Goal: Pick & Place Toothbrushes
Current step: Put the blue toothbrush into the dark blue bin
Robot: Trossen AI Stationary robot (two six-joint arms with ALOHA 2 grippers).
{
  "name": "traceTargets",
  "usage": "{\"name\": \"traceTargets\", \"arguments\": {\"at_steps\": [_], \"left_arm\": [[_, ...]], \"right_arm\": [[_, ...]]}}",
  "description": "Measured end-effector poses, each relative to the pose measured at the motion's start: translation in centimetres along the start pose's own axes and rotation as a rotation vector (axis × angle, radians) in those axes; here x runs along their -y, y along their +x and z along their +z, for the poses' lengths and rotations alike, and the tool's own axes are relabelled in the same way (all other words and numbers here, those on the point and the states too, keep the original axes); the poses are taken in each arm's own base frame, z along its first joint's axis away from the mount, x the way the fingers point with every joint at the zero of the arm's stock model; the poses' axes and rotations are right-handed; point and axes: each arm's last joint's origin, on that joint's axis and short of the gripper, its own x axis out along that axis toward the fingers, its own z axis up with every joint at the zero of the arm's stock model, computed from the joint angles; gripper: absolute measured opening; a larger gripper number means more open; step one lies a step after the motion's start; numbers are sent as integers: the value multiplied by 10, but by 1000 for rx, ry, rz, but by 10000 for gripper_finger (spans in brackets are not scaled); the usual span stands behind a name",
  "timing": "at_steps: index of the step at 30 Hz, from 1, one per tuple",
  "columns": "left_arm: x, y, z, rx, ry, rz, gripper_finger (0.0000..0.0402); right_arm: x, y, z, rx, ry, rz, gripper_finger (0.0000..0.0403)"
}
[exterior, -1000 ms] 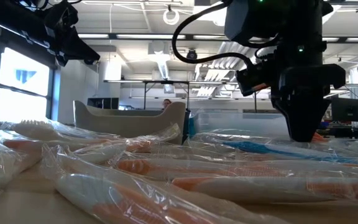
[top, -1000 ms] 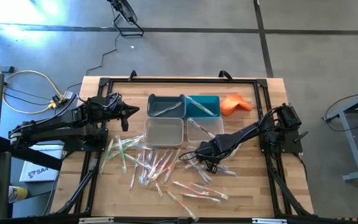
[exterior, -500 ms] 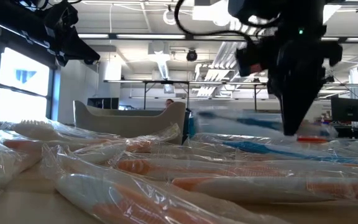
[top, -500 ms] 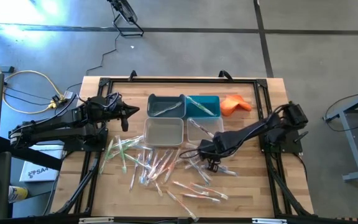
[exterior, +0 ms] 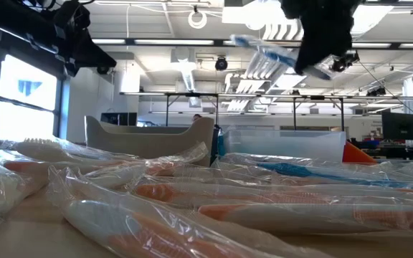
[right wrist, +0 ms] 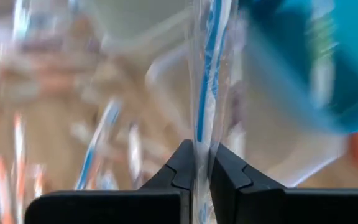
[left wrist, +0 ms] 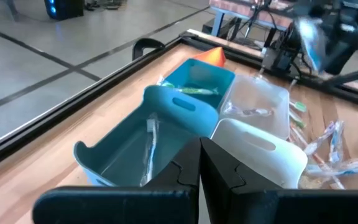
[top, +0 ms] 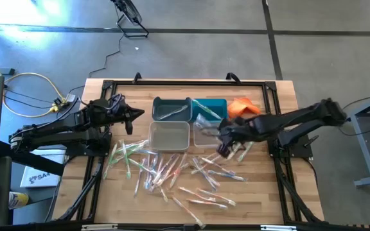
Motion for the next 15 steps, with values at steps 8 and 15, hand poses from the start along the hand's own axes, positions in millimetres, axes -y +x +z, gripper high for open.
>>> {"name": "traceTargets", "arguments": {"at_steps": [8,15], "left_arm": [[2,-1,12,124,-117,-29,3],[3,-1,16,163,-120,-40,3]], "right_arm": [[21,-36,27,375,148,-56,18],[25,-48,55,618,167,-15,18]]}}
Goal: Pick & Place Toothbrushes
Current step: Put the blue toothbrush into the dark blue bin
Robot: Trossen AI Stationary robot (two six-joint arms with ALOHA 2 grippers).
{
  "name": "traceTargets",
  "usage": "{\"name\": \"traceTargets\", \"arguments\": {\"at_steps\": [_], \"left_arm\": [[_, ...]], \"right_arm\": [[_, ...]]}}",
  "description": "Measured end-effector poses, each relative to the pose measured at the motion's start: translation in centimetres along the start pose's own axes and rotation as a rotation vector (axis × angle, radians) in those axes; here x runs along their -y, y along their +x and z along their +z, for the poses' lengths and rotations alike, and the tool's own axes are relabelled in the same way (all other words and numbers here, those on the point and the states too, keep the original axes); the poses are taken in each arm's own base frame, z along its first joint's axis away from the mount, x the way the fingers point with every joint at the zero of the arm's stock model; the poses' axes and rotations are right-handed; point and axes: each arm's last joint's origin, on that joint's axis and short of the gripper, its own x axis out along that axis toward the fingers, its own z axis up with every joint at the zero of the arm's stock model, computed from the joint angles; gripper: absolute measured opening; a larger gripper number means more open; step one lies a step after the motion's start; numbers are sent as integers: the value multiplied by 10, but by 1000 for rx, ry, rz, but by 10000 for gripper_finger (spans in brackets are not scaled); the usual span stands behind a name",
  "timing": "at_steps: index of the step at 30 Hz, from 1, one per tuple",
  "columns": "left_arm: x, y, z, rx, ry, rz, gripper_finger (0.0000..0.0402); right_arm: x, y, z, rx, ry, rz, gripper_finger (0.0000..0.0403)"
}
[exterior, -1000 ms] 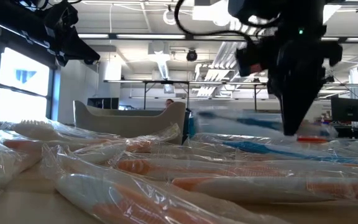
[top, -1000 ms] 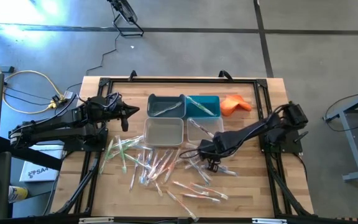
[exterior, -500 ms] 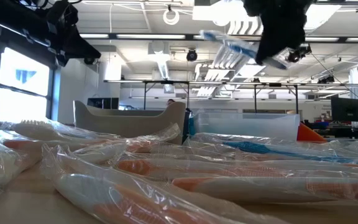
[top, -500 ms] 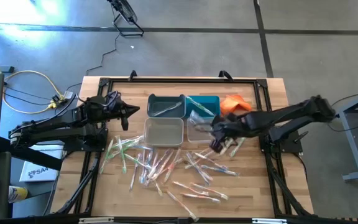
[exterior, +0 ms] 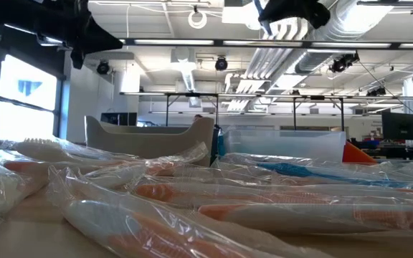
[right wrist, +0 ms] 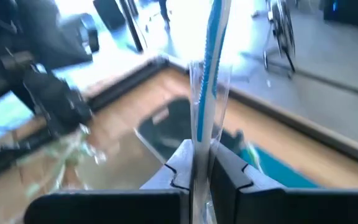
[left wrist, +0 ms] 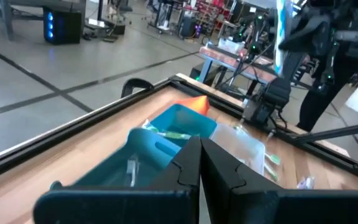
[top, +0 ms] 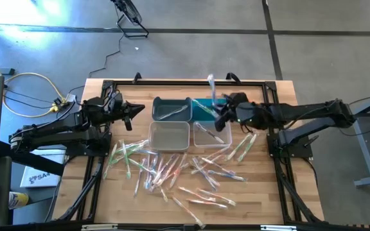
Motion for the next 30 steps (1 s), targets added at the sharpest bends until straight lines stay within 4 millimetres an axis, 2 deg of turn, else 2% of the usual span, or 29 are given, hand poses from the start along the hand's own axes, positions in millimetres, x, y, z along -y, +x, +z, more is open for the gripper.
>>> {"name": "traceTargets", "arguments": {"at_steps": [6,12,18,25,30], "left_arm": [[0,0,0,-5,-1,-14,3],[0,0,0,-2,-44,-15,3],[3,3,3,20,-62,-72,2],[9,23,6,34,-77,-188,1],[13,39,12,74,-78,-235,0]], "right_arm": [[-3,8,13,108,-27,31,18],[-4,16,14,126,-30,37,19],[-15,31,14,171,-49,83,19],[-31,54,9,228,-97,196,19],[-36,65,1,211,-109,221,19]]}}
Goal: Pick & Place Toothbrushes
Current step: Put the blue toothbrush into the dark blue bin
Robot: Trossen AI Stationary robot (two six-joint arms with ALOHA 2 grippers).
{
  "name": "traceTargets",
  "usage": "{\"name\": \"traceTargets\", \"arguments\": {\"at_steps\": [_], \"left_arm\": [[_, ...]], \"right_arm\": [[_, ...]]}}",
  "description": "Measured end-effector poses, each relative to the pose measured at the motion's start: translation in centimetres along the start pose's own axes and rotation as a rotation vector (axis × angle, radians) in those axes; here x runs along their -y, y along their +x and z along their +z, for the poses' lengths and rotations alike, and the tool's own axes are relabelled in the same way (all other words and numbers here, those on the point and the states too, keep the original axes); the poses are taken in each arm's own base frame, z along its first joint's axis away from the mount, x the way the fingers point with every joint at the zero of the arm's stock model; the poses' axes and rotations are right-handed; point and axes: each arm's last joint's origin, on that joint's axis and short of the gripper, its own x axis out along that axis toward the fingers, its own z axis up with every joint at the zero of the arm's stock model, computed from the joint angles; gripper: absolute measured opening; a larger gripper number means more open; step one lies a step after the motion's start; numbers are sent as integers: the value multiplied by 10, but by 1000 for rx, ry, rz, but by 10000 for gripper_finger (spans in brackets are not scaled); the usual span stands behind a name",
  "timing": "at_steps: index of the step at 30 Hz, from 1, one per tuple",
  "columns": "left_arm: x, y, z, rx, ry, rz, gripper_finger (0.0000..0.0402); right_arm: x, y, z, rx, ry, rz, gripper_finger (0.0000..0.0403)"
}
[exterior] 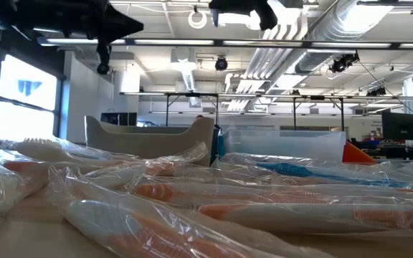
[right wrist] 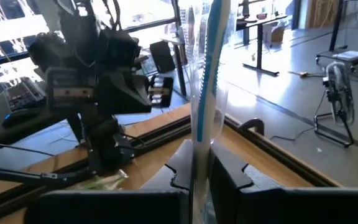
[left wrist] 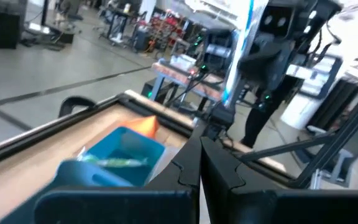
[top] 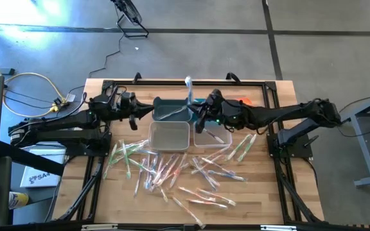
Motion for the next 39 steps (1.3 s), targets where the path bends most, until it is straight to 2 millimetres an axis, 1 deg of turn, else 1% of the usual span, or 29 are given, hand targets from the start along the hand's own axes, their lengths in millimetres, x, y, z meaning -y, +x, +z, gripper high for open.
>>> {"name": "traceTargets", "arguments": {"at_steps": [6,11,16,20,23,28,33,36,39], "left_arm": [[7,19,17,-15,71,-81,0],[12,39,34,-8,152,-94,0],[17,63,49,-18,220,-152,0],[18,83,57,-39,253,-172,0],[20,95,65,-29,298,-185,0],[22,104,74,-36,319,-179,0],[23,104,78,-19,316,-142,3],[22,104,78,-19,288,-127,23],[22,104,78,-14,277,-107,57]], "right_arm": [[-2,6,-6,-13,28,16,19],[-2,6,-6,-15,28,15,19],[-2,6,-6,-15,25,15,19],[-1,6,-8,-31,16,11,19],[-1,6,-9,-45,1,8,19],[-1,6,-11,-58,-3,4,19],[-1,6,-11,-62,-4,2,19],[-1,6,-12,-65,-6,1,19],[0,6,-12,-71,-9,0,19]]}}
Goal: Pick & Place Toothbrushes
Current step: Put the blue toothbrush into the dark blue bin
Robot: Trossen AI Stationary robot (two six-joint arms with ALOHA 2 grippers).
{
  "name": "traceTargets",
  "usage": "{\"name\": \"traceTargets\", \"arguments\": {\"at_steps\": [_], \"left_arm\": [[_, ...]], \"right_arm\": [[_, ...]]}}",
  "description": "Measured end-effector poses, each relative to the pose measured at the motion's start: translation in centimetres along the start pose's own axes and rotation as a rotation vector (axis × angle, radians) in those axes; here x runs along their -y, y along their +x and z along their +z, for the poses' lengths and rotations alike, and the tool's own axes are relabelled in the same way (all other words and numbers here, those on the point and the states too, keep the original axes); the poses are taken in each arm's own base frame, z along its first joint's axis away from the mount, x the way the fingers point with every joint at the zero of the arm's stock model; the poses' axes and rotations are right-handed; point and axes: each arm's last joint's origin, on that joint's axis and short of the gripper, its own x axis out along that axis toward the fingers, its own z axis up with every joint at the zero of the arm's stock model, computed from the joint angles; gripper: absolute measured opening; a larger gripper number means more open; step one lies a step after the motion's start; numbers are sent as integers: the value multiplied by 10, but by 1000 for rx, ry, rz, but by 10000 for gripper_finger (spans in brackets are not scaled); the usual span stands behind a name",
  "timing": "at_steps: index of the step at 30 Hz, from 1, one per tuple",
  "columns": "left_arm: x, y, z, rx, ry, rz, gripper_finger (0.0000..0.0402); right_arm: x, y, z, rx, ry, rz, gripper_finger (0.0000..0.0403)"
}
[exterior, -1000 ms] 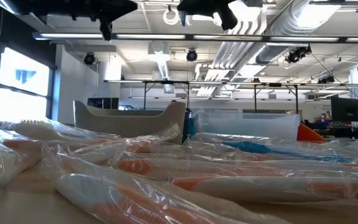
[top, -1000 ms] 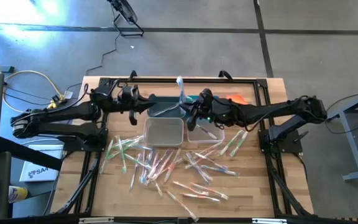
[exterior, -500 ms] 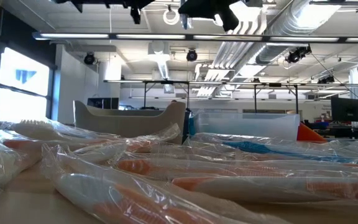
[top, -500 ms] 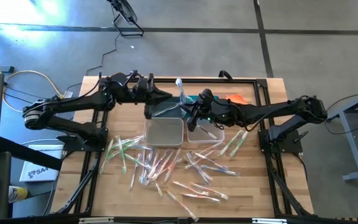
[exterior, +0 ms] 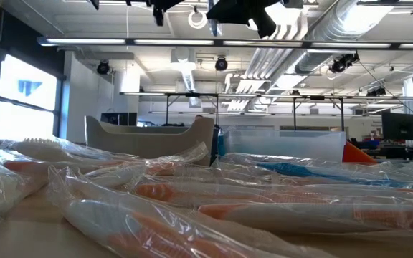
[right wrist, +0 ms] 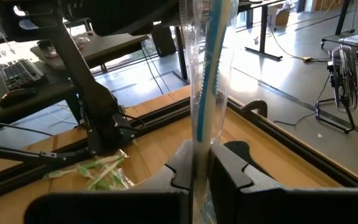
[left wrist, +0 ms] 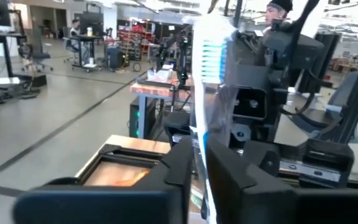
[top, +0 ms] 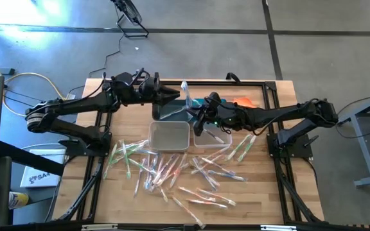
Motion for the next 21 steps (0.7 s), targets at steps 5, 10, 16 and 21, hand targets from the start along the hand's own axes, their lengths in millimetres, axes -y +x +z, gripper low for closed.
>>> {"name": "traceTargets", "arguments": {"at_steps": [5,10,16,21], "left_arm": [[0,0,0,0,-65,0,123],[0,0,0,1,-73,0,162],[0,0,1,12,-96,-2,168],[-1,6,1,46,-94,-18,168]], "right_arm": [[0,0,-1,-5,-9,-2,19],[1,0,-1,-10,-12,-4,19],[1,0,-1,-11,-13,-4,19],[1,0,-1,-14,-14,-5,19]]}}
